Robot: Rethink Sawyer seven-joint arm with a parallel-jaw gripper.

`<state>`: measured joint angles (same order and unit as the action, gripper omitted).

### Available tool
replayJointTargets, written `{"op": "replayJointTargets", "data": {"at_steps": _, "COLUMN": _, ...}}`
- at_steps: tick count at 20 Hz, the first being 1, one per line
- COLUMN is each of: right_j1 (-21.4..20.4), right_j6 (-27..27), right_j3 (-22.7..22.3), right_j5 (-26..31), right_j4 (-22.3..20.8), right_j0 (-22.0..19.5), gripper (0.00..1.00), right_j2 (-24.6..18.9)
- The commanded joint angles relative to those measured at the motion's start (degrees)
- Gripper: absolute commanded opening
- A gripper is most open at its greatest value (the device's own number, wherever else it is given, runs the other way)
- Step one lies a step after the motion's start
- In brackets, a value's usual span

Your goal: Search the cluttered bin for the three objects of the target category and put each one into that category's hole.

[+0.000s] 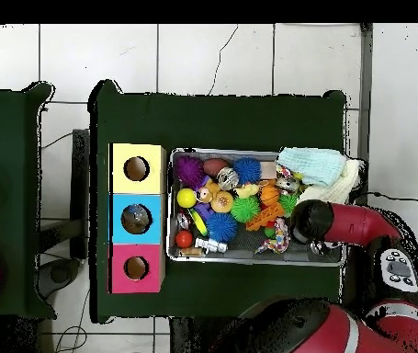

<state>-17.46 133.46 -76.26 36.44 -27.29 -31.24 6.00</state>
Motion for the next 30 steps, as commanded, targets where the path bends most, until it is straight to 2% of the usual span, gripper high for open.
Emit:
{"op": "replayJointTargets", "data": {"at_steps": 1, "right_j1": -2.90, "right_j6": -10.27, "right_j3": -5.84, "right_j5": -21.63, "right_j4": -13.98, "right_j0": -1.67, "gripper": 1.00, "right_j2": -3.18}}
{"op": "replayJointTargets", "data": {"at_steps": 6, "right_j1": -3.64, "right_j6": -7.82, "right_j3": -8.48, "right_j5": -21.68, "right_j4": -15.27, "right_j0": -1.41, "gripper": 1.00, "right_j2": -4.06}}
{"op": "replayJointTargets", "data": {"at_steps": 11, "right_j1": -8.37, "right_j6": -5.41, "right_j3": -13.98, "right_j5": -20.33, "right_j4": -15.22, "right_j0": 1.01, "gripper": 1.00, "right_j2": -3.93}}
{"op": "replayJointTargets", "data": {"at_steps": 15, "right_j1": -11.48, "right_j6": -6.49, "right_j3": -17.85, "right_j5": -20.28, "right_j4": -14.66, "right_j0": 0.07, "gripper": 1.00, "right_j2": -7.27}}
{"op": "replayJointTargets", "data": {"at_steps": 19, "right_j1": -14.58, "right_j6": -5.82, "right_j3": -20.37, "right_j5": -20.02, "right_j4": -14.46, "right_j0": 1.15, "gripper": 1.00, "right_j2": -7.82}}
{"op": "replayJointTargets", "data": {"at_steps": 27, "right_j1": -19.71, "right_j6": -7.71, "right_j3": -23.26, "right_j5": -16.12, "right_j4": -12.89, "right_j0": 1.42, "gripper": 1.00, "right_j2": -10.64}}
{"op": "replayJointTargets", "data": {"at_steps": 30, "right_j1": -19.29, "right_j6": -5.71, "right_j3": -22.75, "right_j5": -17.20, "right_j4": -13.88, "right_j0": 2.88, "gripper": 1.00, "right_j2": -9.64}}
